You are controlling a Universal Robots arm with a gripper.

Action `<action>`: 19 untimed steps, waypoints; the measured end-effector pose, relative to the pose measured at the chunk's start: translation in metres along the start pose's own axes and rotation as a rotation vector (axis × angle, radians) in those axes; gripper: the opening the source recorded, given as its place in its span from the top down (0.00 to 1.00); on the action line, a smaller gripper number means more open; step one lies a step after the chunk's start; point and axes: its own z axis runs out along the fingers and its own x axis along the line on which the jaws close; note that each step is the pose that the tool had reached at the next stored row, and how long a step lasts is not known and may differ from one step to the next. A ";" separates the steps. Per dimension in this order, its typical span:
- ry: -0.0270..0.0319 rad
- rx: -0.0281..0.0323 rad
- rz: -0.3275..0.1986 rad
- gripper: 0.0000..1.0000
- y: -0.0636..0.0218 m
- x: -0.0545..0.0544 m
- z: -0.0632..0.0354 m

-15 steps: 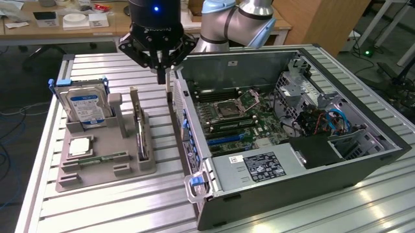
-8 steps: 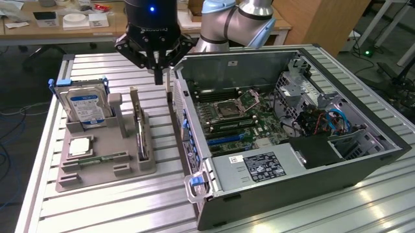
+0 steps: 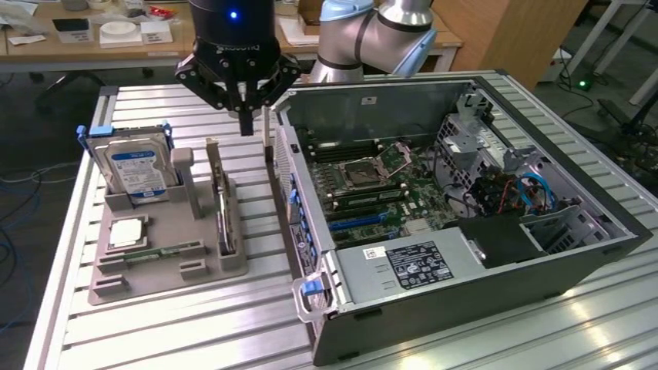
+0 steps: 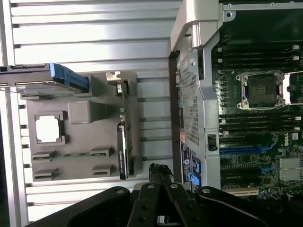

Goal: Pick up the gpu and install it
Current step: 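Reach for the gpu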

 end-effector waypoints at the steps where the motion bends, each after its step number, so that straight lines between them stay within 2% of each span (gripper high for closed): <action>1: 0.0000 0.0000 0.000 0.90 -0.0002 0.001 0.0000; 19: 0.0000 -0.0001 0.000 0.90 -0.0047 0.014 -0.0003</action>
